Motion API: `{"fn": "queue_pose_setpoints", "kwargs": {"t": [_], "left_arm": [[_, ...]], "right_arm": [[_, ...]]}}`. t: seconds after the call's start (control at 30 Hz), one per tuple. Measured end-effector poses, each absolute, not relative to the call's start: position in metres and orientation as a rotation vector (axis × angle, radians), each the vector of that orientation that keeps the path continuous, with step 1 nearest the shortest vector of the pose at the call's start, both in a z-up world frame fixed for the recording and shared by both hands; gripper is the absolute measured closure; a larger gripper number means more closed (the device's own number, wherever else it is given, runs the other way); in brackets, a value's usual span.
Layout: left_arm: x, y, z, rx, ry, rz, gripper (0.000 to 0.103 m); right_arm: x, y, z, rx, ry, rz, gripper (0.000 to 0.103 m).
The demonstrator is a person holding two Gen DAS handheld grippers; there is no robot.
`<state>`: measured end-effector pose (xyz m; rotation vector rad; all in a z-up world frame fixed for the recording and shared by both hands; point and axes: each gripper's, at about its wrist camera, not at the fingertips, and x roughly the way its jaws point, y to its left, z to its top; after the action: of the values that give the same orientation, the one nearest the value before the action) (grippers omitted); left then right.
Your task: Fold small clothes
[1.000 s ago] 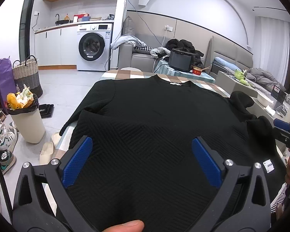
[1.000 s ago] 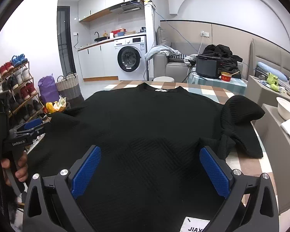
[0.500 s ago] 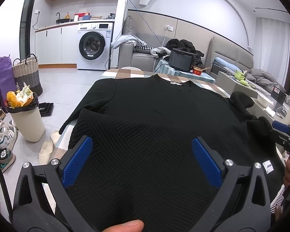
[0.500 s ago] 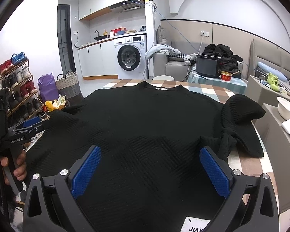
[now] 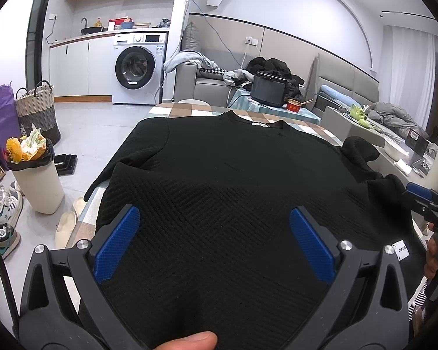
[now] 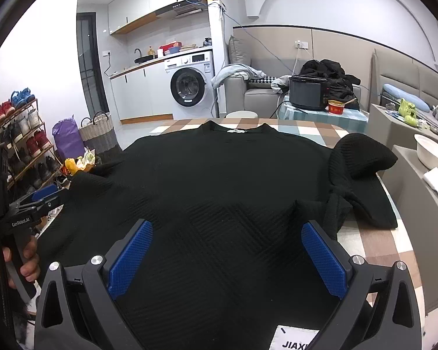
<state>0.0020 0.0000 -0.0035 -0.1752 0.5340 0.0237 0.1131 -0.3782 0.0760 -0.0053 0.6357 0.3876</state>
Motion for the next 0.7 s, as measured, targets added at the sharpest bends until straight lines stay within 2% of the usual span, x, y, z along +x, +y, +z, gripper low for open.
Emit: {"fn": "queue_pose_setpoints", "kwargs": {"t": [0.7], "left_arm": [[0.0011, 0.0015, -0.0006, -0.176, 0.536, 0.037, 0.001]], "right_arm": [[0.1177, -0.3868, 0.0716, 0.014, 0.653, 0.365, 0.000]]}}
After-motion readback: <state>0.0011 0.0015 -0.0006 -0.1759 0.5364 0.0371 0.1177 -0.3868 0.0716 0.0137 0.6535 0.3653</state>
